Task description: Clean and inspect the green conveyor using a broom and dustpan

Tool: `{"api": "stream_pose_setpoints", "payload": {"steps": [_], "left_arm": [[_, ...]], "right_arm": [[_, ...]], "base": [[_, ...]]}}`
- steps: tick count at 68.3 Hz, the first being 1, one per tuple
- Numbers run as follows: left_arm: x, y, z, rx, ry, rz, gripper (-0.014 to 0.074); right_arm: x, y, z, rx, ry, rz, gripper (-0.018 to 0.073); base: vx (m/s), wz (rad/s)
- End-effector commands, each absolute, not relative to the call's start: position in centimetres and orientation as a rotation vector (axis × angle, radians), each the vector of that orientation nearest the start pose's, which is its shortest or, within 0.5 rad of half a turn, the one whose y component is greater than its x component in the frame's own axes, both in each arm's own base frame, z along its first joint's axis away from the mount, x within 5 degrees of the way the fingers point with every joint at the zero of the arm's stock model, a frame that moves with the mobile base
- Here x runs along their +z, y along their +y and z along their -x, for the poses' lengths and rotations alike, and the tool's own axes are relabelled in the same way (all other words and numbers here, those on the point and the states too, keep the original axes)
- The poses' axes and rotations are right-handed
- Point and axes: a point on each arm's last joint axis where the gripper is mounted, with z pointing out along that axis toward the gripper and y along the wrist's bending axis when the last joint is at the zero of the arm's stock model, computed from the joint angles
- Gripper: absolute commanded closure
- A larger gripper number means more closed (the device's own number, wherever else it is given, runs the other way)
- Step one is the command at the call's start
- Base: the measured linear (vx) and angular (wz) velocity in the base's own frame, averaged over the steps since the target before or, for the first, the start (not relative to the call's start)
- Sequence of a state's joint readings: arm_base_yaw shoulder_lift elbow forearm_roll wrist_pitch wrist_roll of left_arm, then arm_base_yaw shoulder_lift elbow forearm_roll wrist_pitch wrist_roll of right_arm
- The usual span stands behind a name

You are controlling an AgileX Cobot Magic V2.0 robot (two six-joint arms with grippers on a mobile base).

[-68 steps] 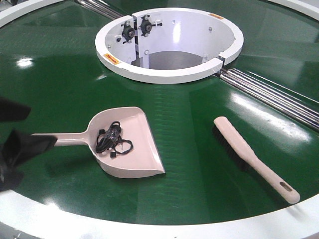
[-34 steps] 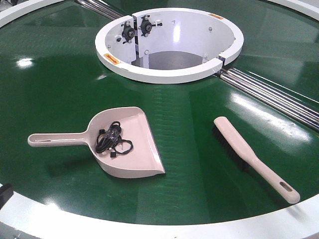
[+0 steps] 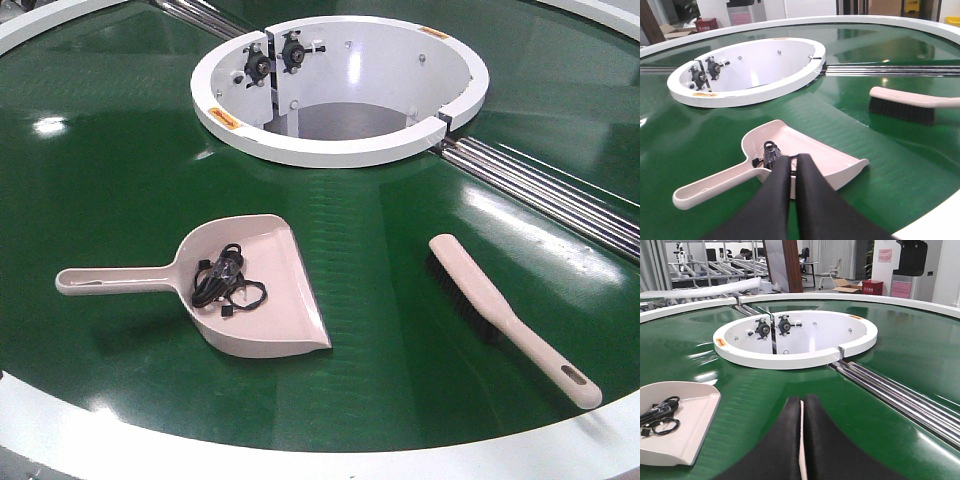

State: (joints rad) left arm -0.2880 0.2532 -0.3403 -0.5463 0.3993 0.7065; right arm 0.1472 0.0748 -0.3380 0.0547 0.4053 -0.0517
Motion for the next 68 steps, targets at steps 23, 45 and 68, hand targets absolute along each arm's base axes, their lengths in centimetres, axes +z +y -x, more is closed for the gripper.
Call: {"api": "stream_pose_setpoints", "payload": {"steps": [23, 45, 68], "left_arm": [[29.4, -3.5, -6.1, -0.249, 1.589, -0.502, 0.0604], [28.7, -2.6, -6.5, -0.198, 1.595, -0.378, 0.0604], [22.6, -0.8, -5.4, -0.040, 1.516, -0.207, 0.0604]], "right_arm": [[29.8, 0.8, -4.0, 0.128, 1.546, 0.126, 0.0568], [29.8, 0.8, -4.0, 0.128, 1.546, 0.126, 0.0568], [29.8, 0.8, -4.0, 0.129, 1.546, 0.126, 0.0568]], "base": [[0.00, 0.00], [0.00, 0.00], [0.00, 0.00]]}}
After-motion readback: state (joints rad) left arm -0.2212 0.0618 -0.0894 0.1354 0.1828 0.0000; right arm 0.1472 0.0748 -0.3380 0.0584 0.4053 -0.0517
